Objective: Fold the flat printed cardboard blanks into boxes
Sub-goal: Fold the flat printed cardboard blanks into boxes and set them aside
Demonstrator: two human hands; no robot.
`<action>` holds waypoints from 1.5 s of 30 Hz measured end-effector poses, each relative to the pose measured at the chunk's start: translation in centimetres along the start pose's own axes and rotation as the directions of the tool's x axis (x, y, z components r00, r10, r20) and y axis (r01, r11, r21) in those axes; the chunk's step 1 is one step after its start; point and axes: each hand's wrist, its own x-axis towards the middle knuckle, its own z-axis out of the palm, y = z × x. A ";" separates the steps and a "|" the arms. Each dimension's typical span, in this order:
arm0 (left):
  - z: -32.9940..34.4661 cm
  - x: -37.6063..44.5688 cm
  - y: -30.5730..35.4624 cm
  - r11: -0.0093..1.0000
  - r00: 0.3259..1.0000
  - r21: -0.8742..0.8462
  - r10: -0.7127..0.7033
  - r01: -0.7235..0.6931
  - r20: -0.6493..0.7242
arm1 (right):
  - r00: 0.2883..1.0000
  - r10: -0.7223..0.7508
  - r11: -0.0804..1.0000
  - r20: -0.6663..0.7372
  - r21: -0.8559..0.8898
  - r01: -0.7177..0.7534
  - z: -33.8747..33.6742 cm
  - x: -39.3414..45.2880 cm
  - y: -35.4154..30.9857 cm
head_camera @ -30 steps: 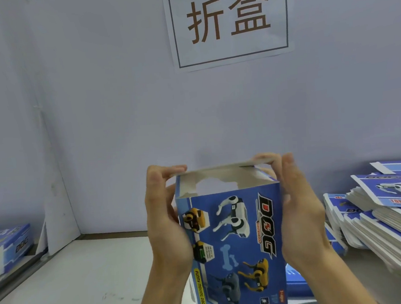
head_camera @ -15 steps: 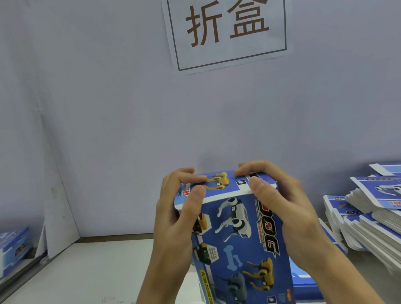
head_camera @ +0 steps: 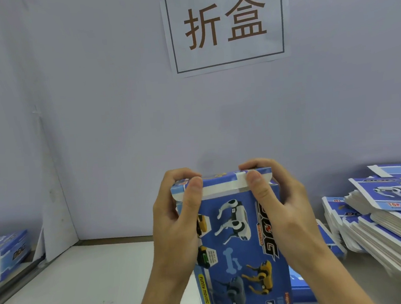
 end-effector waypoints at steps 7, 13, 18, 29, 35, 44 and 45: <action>-0.7 0.2 0.0 0.998 0.996 -0.016 -0.052 0.053 0.079 | 0.998 0.029 0.997 0.059 0.066 -0.033 -0.6 0.1 0.0; -2.1 0.4 0.0 0.988 0.975 -0.068 -0.125 0.139 0.182 | 0.995 0.086 0.983 0.059 0.161 -0.094 -1.2 0.1 0.2; -2.5 0.5 0.4 0.989 0.953 -0.021 -0.132 0.143 0.273 | 0.982 0.140 0.947 0.129 0.273 -0.171 -2.0 0.0 -0.1; -1.8 0.3 0.3 0.997 0.976 -0.005 -0.069 0.072 0.206 | 0.989 0.131 0.964 0.063 0.227 -0.142 -1.6 0.2 -0.1; -2.1 0.3 0.6 0.998 0.964 0.005 -0.062 0.063 0.260 | 0.995 0.098 0.973 0.002 0.209 -0.097 -1.8 0.1 0.2; -2.5 1.2 -1.2 0.999 0.960 0.036 -0.002 0.013 -0.282 | 0.874 -0.416 0.806 -0.252 -0.546 0.226 1.4 -0.1 0.7; -2.8 1.4 -1.4 0.999 0.918 -0.036 -0.037 0.025 -0.395 | 0.905 -0.364 0.834 -0.218 -0.510 0.212 1.5 -0.1 0.6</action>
